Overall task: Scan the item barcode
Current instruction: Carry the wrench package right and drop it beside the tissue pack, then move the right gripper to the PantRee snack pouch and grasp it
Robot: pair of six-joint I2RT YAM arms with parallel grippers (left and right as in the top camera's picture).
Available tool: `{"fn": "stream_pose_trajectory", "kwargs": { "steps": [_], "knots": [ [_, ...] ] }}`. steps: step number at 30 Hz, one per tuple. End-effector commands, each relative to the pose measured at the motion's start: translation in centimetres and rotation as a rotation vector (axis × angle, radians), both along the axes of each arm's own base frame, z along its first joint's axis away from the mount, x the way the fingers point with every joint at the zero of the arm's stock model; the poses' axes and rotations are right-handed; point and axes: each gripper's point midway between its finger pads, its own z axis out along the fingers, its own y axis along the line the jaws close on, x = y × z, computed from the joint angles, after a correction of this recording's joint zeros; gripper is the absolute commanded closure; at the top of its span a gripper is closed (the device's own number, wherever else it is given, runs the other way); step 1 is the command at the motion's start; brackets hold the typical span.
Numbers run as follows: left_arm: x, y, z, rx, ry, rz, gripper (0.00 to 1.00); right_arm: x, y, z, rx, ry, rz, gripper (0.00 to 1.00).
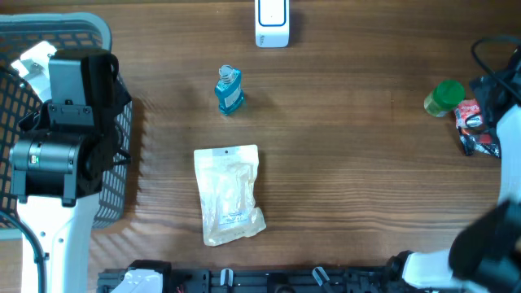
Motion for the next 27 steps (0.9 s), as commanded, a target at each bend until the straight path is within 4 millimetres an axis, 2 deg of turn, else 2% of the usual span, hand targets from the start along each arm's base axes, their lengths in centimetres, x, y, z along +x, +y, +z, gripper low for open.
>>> {"fn": "stream_pose_trajectory", "kwargs": {
  "steps": [1, 2, 5, 8, 9, 12, 14, 16, 17, 20, 22, 27],
  "knots": [
    [-0.1, 0.3, -0.1, -0.006, -0.005, 0.018, 0.0, 2.7, 8.0, 8.2, 0.003, -0.217, 0.297, 0.0],
    [-0.1, 0.3, -0.1, -0.006, -0.005, 0.018, 0.0, 3.9, 12.0, 9.7, -0.056, -0.232, 0.494, 0.0],
    [-0.1, 0.3, -0.1, -0.006, -0.005, 0.018, 0.0, 5.7, 19.9, 10.4, -0.136, -0.233, 0.892, 0.0],
    [-0.1, 0.3, -0.1, -0.006, -0.005, 0.018, 0.0, 5.7, 26.9, 8.6, -0.097, -0.197, 1.082, 0.0],
    [-0.1, 0.3, -0.1, -0.006, -0.005, 0.018, 0.0, 5.6, 28.3, 8.1, -0.076, -0.191, 1.121, 0.0],
    [-0.1, 0.3, -0.1, -0.006, -0.004, 0.017, 0.0, 4.4, 34.3, 6.0, 0.035, -0.16, 1.277, 0.0],
    [-0.1, 0.3, -0.1, -0.006, -0.005, 0.017, 0.0, 3.2, 36.7, 4.7, 0.082, -0.113, 1.313, 0.0],
    [-0.1, 0.3, -0.1, -0.006, -0.005, 0.018, 0.0, 1.2, 39.3, 3.4, 0.132, -0.051, 1.39, 0.0],
    [-0.1, 0.3, -0.1, -0.006, -0.005, 0.018, 0.0, -0.4, 40.9, 2.4, 0.192, -0.005, 1.441, 0.0],
    [-0.1, 0.3, -0.1, -0.006, -0.005, 0.017, 0.0, -4.2, 43.8, 0.1, 0.415, 0.109, 1.493, 0.0],
    [-0.1, 0.3, -0.1, -0.006, -0.006, 0.018, 0.0, -6.3, 45.6, -1.4, 0.528, 0.168, 1.566, 0.07],
    [0.3, 0.2, 0.3, 0.001, -0.02, 0.009, 0.0, -9.0, 46.9, -4.7, 0.538, 0.262, 1.667, 0.06]
  ]
}}
